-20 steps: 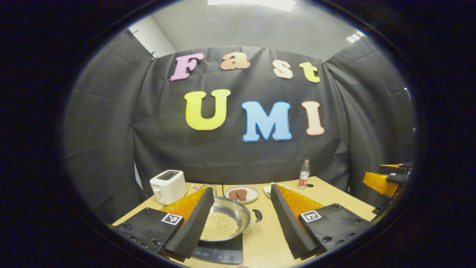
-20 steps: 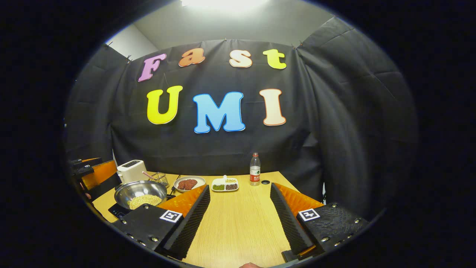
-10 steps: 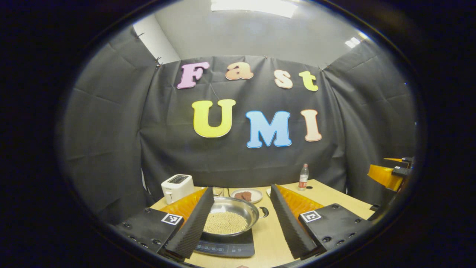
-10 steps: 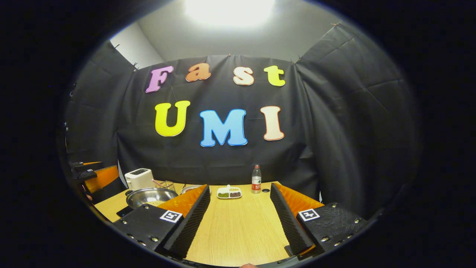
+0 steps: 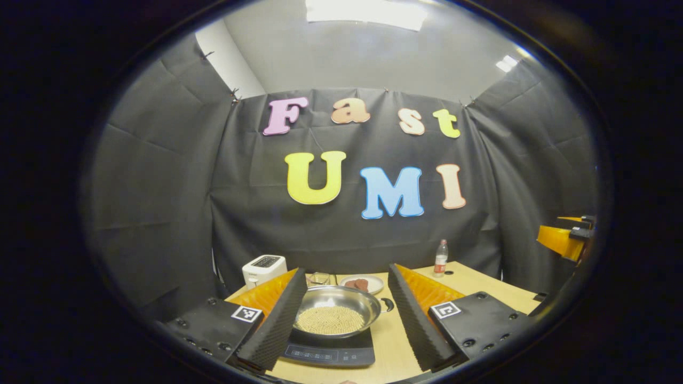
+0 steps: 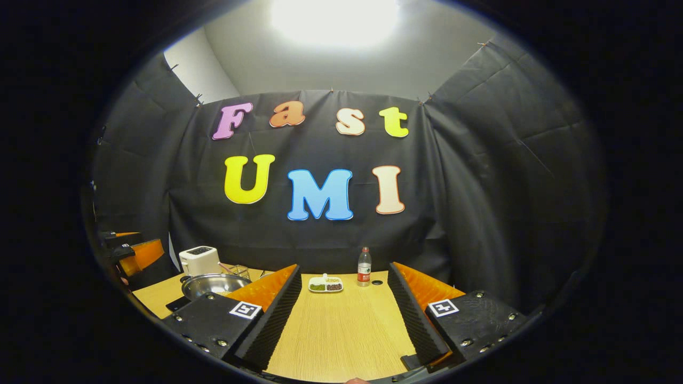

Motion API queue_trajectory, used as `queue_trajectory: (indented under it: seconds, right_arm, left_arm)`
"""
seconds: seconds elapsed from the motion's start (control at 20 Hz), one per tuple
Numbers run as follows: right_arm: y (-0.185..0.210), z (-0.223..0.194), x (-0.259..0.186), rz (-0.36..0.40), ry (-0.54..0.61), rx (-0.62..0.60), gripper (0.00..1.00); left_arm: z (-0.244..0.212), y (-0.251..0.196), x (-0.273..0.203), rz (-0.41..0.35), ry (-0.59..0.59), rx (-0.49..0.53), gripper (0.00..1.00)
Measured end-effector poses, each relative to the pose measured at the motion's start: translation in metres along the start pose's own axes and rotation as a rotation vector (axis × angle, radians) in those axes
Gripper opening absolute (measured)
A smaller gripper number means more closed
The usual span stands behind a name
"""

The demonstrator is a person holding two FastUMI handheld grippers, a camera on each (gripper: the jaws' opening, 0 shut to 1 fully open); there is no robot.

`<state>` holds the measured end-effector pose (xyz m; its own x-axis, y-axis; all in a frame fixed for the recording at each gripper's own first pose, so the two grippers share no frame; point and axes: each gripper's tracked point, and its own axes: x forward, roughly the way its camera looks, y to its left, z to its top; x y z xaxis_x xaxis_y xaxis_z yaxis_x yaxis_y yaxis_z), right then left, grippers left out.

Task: First push the handle of the pot to place it horizontally, then grasp the pot with both hands and set it on the induction cooktop.

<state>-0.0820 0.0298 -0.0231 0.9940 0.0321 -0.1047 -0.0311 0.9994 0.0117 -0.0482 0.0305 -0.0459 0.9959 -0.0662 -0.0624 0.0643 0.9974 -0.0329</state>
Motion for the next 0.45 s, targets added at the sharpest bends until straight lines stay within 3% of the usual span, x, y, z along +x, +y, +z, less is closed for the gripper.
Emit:
queue_trajectory:
  seconds: [0.05, 0.35, 0.4, 0.45]
  right_arm:
    - [0.001, 0.001, -0.003, -0.001, -0.007, 0.0, 0.98]
    - [0.004, 0.008, -0.011, -0.011, -0.033, -0.017, 0.98]
    - [0.004, 0.008, -0.012, -0.013, -0.034, -0.014, 0.98]
    - [0.003, 0.008, -0.013, -0.015, -0.034, -0.012, 0.98]
  left_arm:
    - [0.0, 0.001, 0.001, 0.005, -0.005, -0.001, 0.93]
    - [0.007, 0.007, 0.0, 0.004, -0.033, 0.009, 0.93]
    - [0.008, 0.007, 0.0, 0.006, -0.033, 0.009, 1.0]
    - [0.006, 0.007, 0.001, 0.006, -0.031, 0.007, 0.93]
